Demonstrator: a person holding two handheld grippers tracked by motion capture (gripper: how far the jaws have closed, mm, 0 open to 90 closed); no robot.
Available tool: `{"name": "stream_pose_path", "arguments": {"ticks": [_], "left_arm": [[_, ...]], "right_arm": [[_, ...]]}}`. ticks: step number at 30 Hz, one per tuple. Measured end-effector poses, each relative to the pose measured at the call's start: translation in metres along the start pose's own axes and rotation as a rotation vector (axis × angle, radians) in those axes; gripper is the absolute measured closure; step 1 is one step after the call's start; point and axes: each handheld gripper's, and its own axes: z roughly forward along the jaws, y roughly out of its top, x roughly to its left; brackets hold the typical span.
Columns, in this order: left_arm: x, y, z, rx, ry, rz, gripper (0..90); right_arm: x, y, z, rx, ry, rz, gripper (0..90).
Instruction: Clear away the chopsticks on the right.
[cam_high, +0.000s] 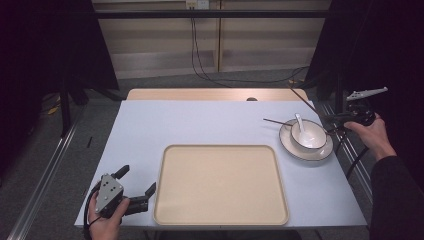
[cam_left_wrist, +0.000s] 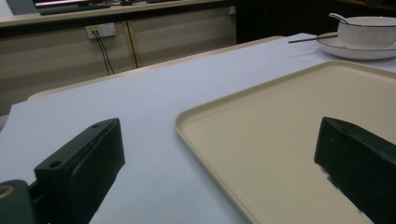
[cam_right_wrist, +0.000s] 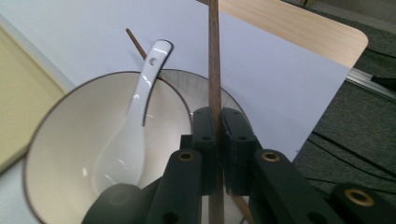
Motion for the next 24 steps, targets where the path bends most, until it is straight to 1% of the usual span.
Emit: {"name": "stream_pose_path", "arguments": {"ticks": [1,3,4,6,7,8,9,10,11,12,13,15,16,17,18,19,20,22,23,24], "left_arm": [[0.002,0.000,0.001,0.000,0.000,0.003,1.6],[0.002,0.001,0.003,-0.009,-0.005,-0.013,1.7],[0.001,0.001,0.002,-0.023,-0.003,-0.020,1.6],[0.001,0.001,0.000,-0.025,-0.004,-0.014,1.6],[0.001,0.002,-0.001,-0.030,0.007,-0.016,1.6],[0.002,0.002,-0.001,-0.036,0.005,-0.017,1.6],[0.002,0.002,-0.002,-0.036,0.005,-0.022,1.5],[0.002,0.002,-0.003,-0.034,-0.001,-0.020,1.5],[0.001,0.002,-0.003,-0.033,0.006,-0.017,1.5],[0.001,0.002,-0.003,-0.041,-0.002,-0.018,1.5],[0.000,0.002,-0.004,-0.044,0.000,-0.023,1.5],[-0.001,0.003,-0.005,-0.044,0.009,-0.017,1.5],[-0.001,0.003,-0.005,-0.045,-0.001,-0.018,1.5],[-0.002,0.003,-0.005,-0.045,-0.005,-0.019,1.5],[-0.001,0.003,-0.005,-0.040,-0.001,-0.016,1.5],[-0.001,0.003,-0.005,-0.042,0.005,-0.021,1.5],[-0.001,0.003,-0.005,-0.042,0.005,-0.021,1.5],[-0.002,0.003,-0.005,-0.036,0.009,-0.016,1.7],[-0.002,0.003,-0.005,-0.034,0.018,-0.005,1.7],[-0.002,0.002,-0.005,-0.036,0.015,-0.008,1.7]], "right_arm": [[0.002,-0.001,-0.002,-0.002,0.015,0.020,85.9],[0.006,-0.004,-0.007,0.005,-0.005,0.040,85.9],[0.011,-0.007,-0.012,0.008,-0.026,0.062,85.9],[0.012,-0.009,-0.015,0.000,-0.033,0.070,86.0],[0.014,-0.014,-0.023,-0.007,-0.042,0.087,86.0],[0.014,-0.014,-0.023,-0.007,-0.042,0.087,86.0],[0.016,-0.016,-0.027,-0.013,-0.030,0.099,86.0],[0.019,-0.018,-0.030,-0.017,-0.029,0.106,85.9],[0.022,-0.020,-0.034,-0.025,-0.035,0.105,85.9],[0.025,-0.021,-0.037,-0.025,-0.033,0.112,86.0],[0.031,-0.026,-0.044,-0.027,-0.051,0.122,86.0],[0.034,-0.028,-0.047,-0.027,-0.054,0.131,86.0],[0.037,-0.030,-0.051,-0.029,-0.049,0.138,86.0],[0.043,-0.036,-0.059,-0.062,-0.040,0.152,86.0],[0.043,-0.036,-0.059,-0.062,-0.040,0.152,86.0],[0.052,-0.041,-0.065,-0.089,-0.026,0.158,85.9],[0.058,-0.043,-0.067,-0.101,-0.023,0.148,85.9],[0.069,-0.047,-0.071,-0.118,0.006,0.169,85.9],[0.075,-0.049,-0.072,-0.129,0.016,0.172,85.9],[0.080,-0.050,-0.073,-0.129,0.011,0.194,85.9]]}}
